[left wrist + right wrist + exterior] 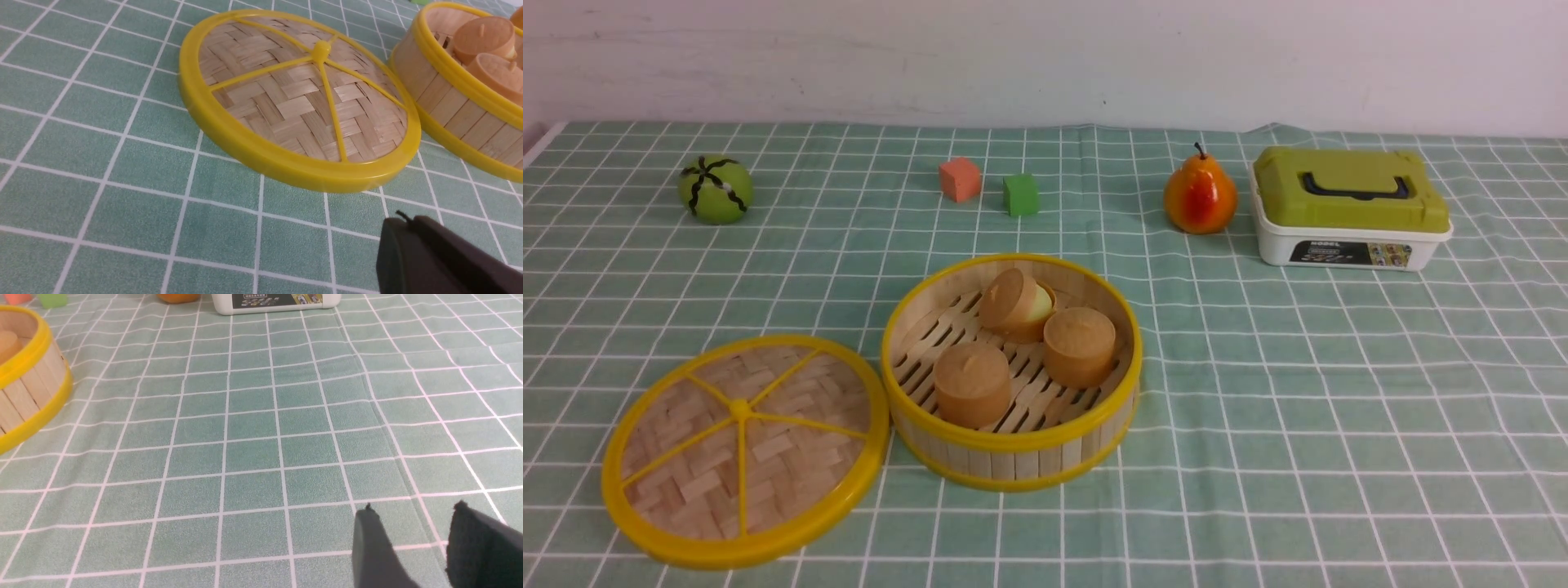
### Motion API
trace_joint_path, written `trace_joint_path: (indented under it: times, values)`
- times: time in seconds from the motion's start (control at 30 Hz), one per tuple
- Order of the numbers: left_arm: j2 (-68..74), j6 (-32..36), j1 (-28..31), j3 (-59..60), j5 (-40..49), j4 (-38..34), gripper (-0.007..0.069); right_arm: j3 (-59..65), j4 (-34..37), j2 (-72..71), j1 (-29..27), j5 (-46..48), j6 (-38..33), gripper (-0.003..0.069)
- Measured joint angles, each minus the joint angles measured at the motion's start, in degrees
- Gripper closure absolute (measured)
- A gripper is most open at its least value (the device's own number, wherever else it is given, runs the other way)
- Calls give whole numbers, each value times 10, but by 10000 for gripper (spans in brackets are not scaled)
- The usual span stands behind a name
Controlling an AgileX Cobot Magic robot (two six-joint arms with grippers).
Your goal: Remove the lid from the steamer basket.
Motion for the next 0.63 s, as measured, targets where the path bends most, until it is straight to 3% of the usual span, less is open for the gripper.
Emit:
trace_joint_path:
  times: [0.63]
  values:
    - [0, 0, 0, 0, 0, 0, 608, 0, 0, 0, 0, 0, 0, 418]
